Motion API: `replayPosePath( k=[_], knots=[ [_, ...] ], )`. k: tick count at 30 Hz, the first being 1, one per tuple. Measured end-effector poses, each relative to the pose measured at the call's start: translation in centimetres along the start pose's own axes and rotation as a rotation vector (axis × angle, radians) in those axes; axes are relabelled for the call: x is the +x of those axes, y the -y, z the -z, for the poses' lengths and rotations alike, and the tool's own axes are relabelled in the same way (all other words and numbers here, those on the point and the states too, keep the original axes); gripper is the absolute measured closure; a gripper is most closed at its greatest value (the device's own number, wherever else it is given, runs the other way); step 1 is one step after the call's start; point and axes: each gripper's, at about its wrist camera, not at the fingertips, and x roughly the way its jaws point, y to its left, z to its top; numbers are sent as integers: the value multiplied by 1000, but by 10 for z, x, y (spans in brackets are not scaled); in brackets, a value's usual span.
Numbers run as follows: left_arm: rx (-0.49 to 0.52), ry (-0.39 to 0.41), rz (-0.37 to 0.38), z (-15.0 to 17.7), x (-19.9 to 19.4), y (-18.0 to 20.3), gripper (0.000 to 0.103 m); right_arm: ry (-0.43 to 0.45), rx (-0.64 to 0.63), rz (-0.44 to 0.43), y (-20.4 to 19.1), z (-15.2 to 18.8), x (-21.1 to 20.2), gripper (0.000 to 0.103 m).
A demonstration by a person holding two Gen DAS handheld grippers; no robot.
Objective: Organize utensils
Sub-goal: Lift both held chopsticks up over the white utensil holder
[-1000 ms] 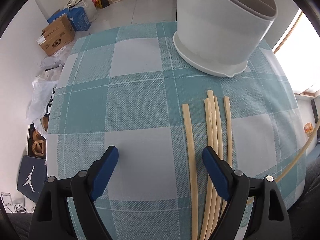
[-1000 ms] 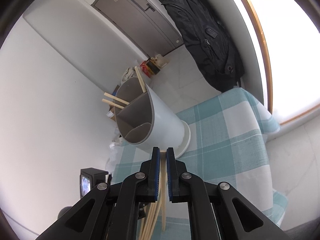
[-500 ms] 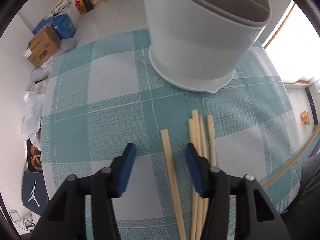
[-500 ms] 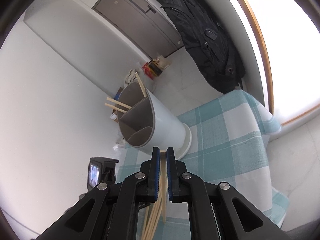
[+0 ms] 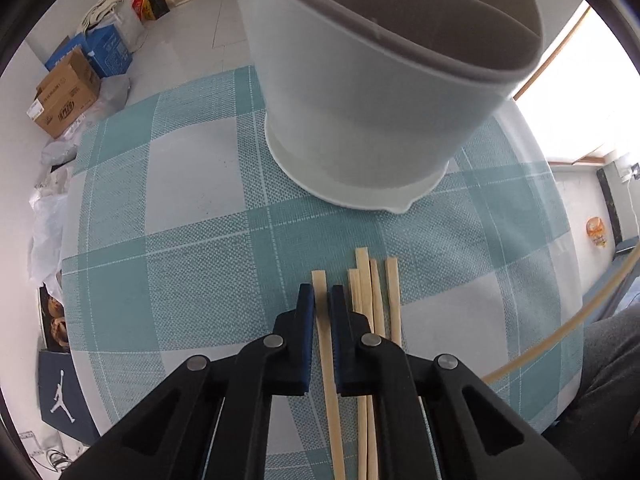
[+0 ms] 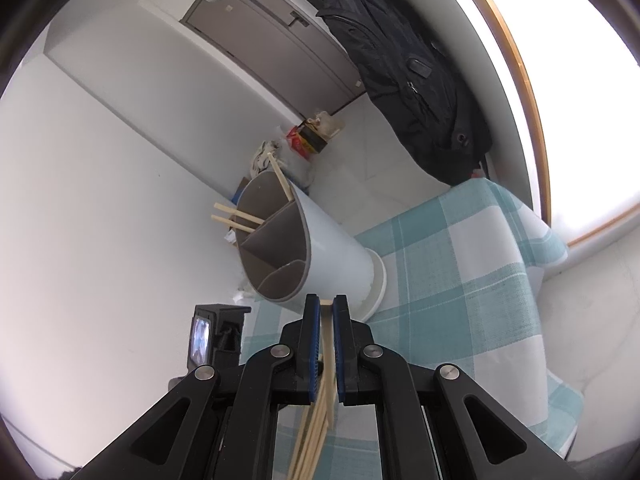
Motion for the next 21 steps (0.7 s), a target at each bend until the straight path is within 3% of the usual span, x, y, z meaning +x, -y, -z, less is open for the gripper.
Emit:
replayPosePath(
  k=[5,12,21],
  knots=[
    [54,12,-37,-8,2,14,99,-1,-4,2,-1,0,0,97],
    [-3,69,-6,-10,-5,-1,100,3,-9,18,0,0,0,97],
    [-67,375,37,11,-85,-6,100,56,-142,46,-26,11,-9,97]
  ],
)
